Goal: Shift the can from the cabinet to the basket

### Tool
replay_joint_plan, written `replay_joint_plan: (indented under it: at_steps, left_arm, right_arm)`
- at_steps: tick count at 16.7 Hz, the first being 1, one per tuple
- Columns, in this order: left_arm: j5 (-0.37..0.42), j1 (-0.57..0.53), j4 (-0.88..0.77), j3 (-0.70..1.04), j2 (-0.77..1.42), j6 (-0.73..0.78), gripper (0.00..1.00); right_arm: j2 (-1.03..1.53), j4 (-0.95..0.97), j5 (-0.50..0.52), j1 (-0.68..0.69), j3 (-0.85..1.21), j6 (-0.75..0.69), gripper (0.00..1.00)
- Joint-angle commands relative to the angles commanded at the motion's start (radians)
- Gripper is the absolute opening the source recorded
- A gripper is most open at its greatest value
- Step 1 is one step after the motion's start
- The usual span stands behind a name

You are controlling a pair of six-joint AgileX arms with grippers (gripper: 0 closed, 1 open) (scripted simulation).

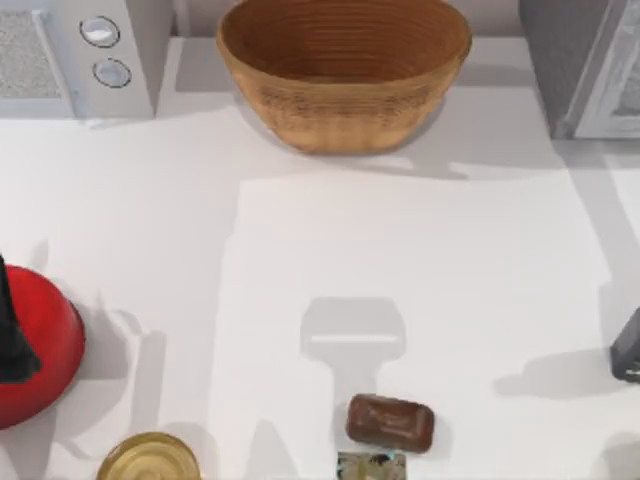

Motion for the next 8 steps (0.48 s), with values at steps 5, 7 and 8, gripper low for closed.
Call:
replay_joint_plan:
  at_steps: [5, 7, 8]
  left_arm:
    - [0.0, 0.0, 0.0, 0.0, 0.0, 0.0, 1.0]
    - [0.0, 0.0, 0.0, 0.0, 0.0, 0.0, 1.0]
    - [0.0, 0.0, 0.0, 0.0, 0.0, 0.0, 1.0]
  right_arm:
    - [0.0, 0.0, 0.0, 0.0, 0.0, 0.0, 0.62]
    - [0.0, 0.0, 0.0, 0.0, 0.0, 0.0, 0.47]
    - [0.0, 0.0, 0.0, 0.0, 0.0, 0.0, 0.4]
